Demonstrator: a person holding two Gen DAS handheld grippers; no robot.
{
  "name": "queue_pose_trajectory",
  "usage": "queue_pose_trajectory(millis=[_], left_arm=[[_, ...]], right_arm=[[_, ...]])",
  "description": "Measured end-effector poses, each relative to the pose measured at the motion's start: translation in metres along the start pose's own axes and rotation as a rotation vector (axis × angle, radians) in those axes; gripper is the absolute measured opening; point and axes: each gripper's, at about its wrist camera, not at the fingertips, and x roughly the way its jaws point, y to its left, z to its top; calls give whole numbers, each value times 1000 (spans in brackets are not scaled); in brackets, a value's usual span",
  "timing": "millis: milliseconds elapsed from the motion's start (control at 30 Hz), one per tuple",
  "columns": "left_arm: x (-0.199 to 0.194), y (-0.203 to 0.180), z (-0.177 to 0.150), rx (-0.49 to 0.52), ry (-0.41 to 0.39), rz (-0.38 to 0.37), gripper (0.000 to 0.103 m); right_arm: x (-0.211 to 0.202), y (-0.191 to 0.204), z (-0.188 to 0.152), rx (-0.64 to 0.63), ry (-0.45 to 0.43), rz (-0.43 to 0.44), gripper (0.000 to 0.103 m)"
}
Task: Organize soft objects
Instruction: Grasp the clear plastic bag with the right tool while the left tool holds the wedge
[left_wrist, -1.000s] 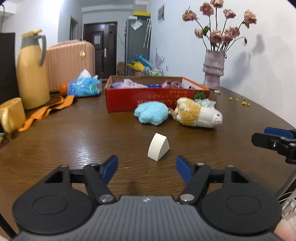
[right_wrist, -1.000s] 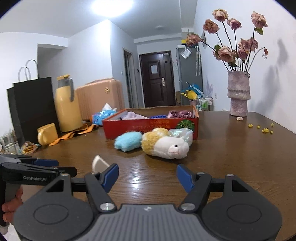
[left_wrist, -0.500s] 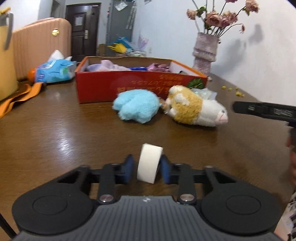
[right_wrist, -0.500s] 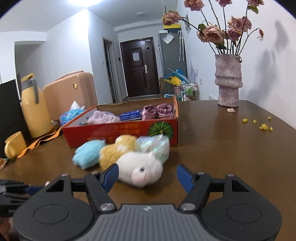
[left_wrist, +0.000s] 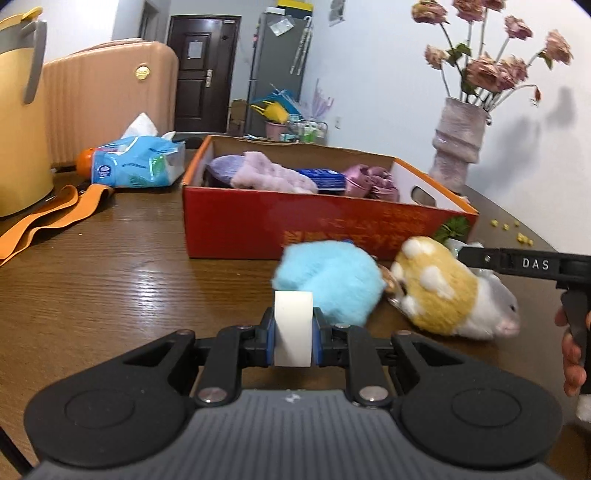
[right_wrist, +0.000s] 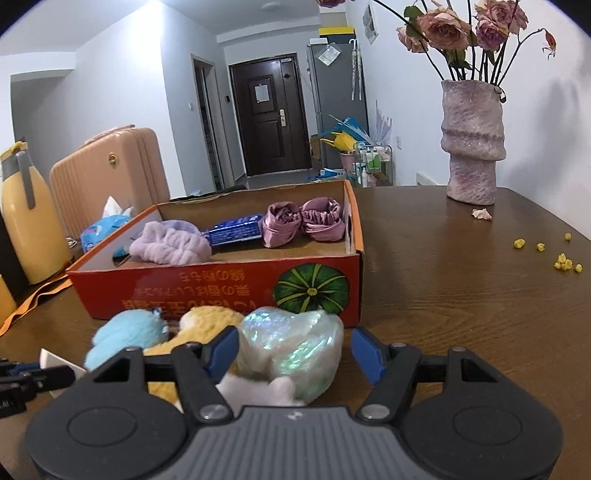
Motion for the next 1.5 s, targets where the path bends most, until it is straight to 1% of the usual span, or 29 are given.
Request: queue_pose_trajectory(millis=[33, 67, 100, 133, 167, 200, 367, 500, 633, 833, 967, 1167, 1300, 1500], left_arm=[[1, 2, 1, -3, 1, 4, 19], [2, 2, 1, -5, 1, 8, 19], [2, 2, 1, -5, 2, 9, 19], [1, 3, 1, -4, 3, 10, 19], [-1, 2, 1, -3, 1, 11, 19], [-3, 2, 1, -1, -1, 11, 19], [-27, -5, 2, 7, -35, 6, 19], [-52, -12, 0, 14, -61, -4, 19], [-77, -21, -8, 16, -74, -12, 19], [-109, -35, -21, 19, -85, -28, 19], [-128, -44, -29, 33, -95, -32, 19], [-148, -50, -33, 47, -124, -31, 19], [-151, -51, -33, 44, -130, -29, 19], [-147, -50, -31, 47, -125, -35, 19]], right_arm=[[3, -1, 1, 5, 8, -1, 51], [5, -3, 1, 10, 15, 2, 44], [5, -4, 1, 14, 16, 10, 42], [4, -4, 1, 16, 12, 15, 36], [2, -4, 1, 16, 5, 15, 33], [-1, -4, 2, 17, -1, 15, 32], [-33, -1, 6, 14, -62, 16, 31], [-73, 5, 2, 1, -120, 37, 31], [-113, 15, -13, -13, -153, 59, 31], [-159, 30, -39, -27, -161, 128, 31], [-174, 39, -50, -36, -162, 150, 31], [-192, 47, -56, -40, -182, 169, 31], [-198, 49, -57, -43, -190, 176, 31], [-194, 48, -57, -39, -185, 174, 31]])
